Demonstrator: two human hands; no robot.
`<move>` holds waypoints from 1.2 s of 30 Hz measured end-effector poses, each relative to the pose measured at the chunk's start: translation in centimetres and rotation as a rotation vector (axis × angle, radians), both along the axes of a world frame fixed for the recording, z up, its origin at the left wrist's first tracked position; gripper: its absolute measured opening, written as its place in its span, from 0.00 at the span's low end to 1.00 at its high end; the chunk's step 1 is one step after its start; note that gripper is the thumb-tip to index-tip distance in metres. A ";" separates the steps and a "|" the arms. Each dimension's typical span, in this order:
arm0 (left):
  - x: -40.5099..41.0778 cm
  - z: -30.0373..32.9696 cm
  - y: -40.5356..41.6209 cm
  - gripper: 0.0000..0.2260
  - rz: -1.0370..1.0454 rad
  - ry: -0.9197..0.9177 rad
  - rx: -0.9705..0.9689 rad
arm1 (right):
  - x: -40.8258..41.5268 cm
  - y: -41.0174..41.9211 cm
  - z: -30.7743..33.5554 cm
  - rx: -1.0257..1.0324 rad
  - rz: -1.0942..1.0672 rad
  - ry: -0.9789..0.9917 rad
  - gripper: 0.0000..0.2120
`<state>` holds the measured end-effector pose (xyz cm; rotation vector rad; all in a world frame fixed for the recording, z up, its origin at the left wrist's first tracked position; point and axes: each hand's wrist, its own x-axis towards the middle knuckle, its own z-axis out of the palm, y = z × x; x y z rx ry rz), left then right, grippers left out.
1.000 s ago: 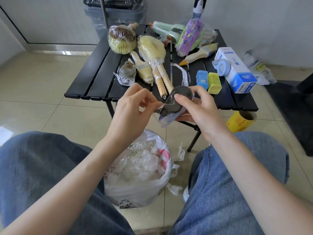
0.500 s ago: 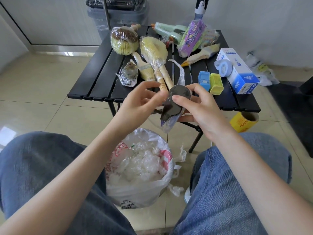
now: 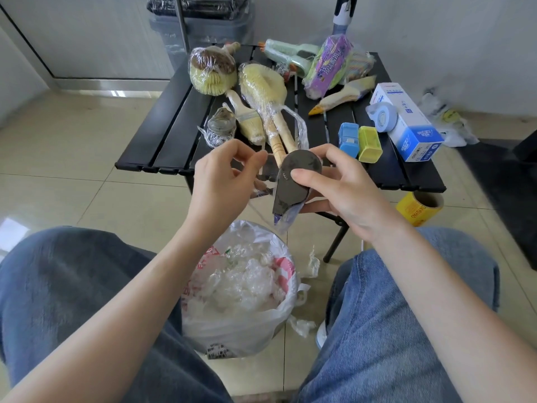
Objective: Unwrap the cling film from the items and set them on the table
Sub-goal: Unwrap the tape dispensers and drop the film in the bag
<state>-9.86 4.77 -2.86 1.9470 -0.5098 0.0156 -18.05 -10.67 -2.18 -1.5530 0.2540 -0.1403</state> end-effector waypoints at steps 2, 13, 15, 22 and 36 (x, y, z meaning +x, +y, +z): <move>0.1 -0.1 -0.2 0.08 0.038 0.092 -0.066 | -0.1 -0.2 0.2 0.064 0.019 -0.024 0.07; 0.3 1.7 -0.1 0.14 -0.207 0.526 -0.152 | 0.0 -0.7 -0.7 0.043 0.052 -0.033 0.09; -0.1 1.4 -0.4 0.13 -0.272 0.366 -0.055 | 0.0 -0.8 -0.9 0.052 0.068 -0.016 0.11; 0.6 0.8 -0.4 0.07 -0.225 0.199 -0.053 | -0.8 -1.3 -1.2 0.202 0.105 -0.024 0.21; -0.9 0.8 -1.7 0.09 -0.110 0.327 -0.155 | -0.3 -0.6 -1.5 0.339 0.096 0.130 0.13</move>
